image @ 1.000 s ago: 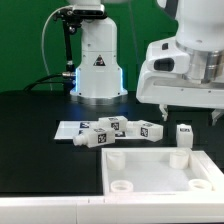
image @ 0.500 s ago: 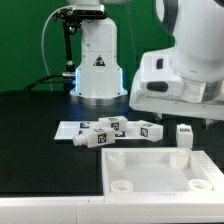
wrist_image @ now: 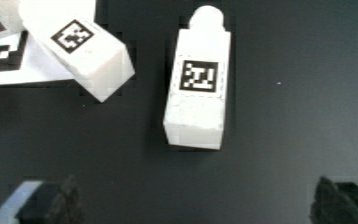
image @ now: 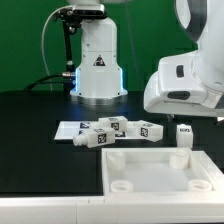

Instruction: Assemble square table

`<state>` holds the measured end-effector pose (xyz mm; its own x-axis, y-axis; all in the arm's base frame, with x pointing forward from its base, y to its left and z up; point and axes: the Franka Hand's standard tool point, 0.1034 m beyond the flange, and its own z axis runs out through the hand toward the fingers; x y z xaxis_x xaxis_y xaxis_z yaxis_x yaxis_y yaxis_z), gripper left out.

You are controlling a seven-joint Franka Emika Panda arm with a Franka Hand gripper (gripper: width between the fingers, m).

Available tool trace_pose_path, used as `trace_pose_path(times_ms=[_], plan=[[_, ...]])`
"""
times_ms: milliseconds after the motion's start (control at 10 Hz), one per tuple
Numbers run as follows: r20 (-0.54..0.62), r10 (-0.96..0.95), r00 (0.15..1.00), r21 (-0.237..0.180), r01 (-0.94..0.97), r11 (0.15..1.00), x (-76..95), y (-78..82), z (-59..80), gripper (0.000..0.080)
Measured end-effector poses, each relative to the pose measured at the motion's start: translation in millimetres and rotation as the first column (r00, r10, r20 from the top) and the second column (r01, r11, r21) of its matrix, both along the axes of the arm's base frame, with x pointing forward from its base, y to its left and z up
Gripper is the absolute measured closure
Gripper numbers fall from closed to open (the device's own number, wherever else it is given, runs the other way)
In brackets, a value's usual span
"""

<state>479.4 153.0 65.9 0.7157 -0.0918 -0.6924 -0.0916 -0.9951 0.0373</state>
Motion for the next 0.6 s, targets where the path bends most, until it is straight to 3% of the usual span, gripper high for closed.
trace_pose_path(times_ms=[100,300,400,600], plan=[[0.002,-0.004,1.0,0.0,0.004,1.0,0.5,-0.3,-1.4,0.0151],[-0.007,-0.093,0.996,-0.031,0.093,0.995,-9.1,0.7,-19.6,0.0151],[-0.064,-0.143,0.988,-0.017,0.142,0.99,-17.7,-1.7,-30.1,0.0151],[-0.234,-0.122,0.965,0.018,0.13,0.991,-42.8,-7.7,-33.8,0.0151]])
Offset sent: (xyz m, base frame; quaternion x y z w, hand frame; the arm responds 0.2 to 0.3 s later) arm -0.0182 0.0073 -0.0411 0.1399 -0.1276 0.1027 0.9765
